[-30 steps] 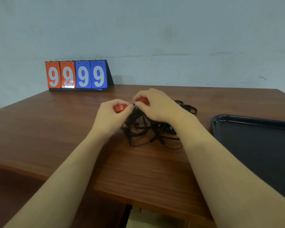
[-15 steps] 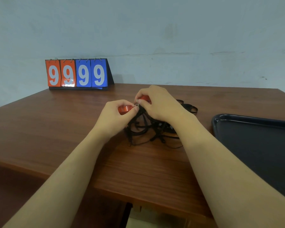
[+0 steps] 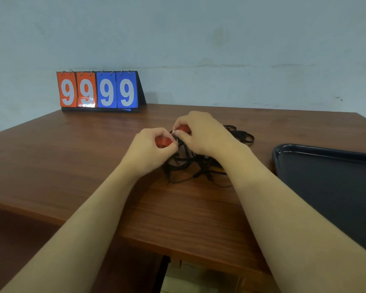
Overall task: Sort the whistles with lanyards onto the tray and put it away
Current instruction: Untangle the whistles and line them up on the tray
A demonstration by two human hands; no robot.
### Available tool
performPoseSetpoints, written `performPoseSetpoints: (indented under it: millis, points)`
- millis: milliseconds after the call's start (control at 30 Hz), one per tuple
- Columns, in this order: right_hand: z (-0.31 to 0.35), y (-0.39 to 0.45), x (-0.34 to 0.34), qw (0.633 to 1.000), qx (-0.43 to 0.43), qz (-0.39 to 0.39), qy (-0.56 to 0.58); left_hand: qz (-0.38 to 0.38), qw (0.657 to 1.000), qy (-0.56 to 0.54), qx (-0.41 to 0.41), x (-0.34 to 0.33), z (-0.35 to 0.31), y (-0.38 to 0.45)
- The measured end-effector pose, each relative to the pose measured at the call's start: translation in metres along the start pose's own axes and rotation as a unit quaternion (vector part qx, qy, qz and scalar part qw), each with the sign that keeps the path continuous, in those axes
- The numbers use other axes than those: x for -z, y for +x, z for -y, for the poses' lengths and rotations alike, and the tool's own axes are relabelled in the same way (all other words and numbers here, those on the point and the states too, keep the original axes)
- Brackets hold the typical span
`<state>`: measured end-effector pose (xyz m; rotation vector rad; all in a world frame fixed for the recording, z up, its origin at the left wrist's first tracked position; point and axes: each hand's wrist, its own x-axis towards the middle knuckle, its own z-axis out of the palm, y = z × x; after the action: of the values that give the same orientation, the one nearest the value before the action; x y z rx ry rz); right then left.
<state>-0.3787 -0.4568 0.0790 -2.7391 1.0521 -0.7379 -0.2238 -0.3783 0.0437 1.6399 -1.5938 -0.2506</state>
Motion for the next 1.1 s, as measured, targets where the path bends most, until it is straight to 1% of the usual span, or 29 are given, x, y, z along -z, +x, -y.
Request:
performPoseSetpoints:
  millis: [67,133,233,333,400,433,467,567,600,833,933,1033,1100]
  points:
    - [0.003,0.002,0.002,1.000,0.003,-0.014,0.018,0.019,0.999,0.043,-0.006,-0.002,0.000,-0.001]
    - [0.004,0.003,0.004,1.000,0.000,-0.019,0.015,0.021,0.999,0.050,-0.006,-0.003,0.001,-0.001]
    - [0.001,0.002,0.004,1.000,-0.026,-0.006,0.001,-0.028,0.999,0.032,0.003,-0.002,0.001,0.001]
    - [-0.003,0.003,0.002,0.993,-0.088,0.069,-0.026,-0.049,0.997,-0.008,0.055,-0.002,0.001,0.002]
    - [-0.003,0.004,0.001,0.984,-0.122,0.119,-0.047,-0.055,0.996,-0.016,0.065,-0.003,0.003,0.002]
    - [-0.002,0.003,0.001,0.982,-0.132,0.124,-0.044,-0.057,0.996,-0.025,0.067,-0.004,0.003,0.002]
    - [-0.002,0.002,0.002,0.983,-0.141,0.112,-0.028,-0.058,0.995,-0.036,0.071,-0.004,0.004,0.003]
    - [-0.004,0.000,0.007,0.983,-0.173,0.025,0.056,-0.056,0.994,-0.046,0.082,-0.004,0.006,0.004]
    - [-0.005,0.000,0.008,0.982,-0.177,0.001,0.068,-0.060,0.995,-0.040,0.076,-0.004,0.008,0.005]
    - [-0.007,-0.002,0.016,0.976,-0.177,-0.090,0.090,-0.095,0.995,0.005,0.026,0.000,0.004,0.004]
    - [-0.004,-0.006,0.028,0.973,-0.196,-0.084,0.084,-0.074,0.997,0.013,0.032,0.000,-0.001,0.001]
    - [-0.003,-0.018,0.055,0.975,-0.214,-0.034,0.051,-0.052,0.998,0.016,0.035,-0.002,-0.009,-0.001]
    - [-0.006,-0.031,0.082,0.978,-0.207,-0.016,0.034,-0.051,0.998,-0.002,0.039,-0.001,-0.012,-0.001]
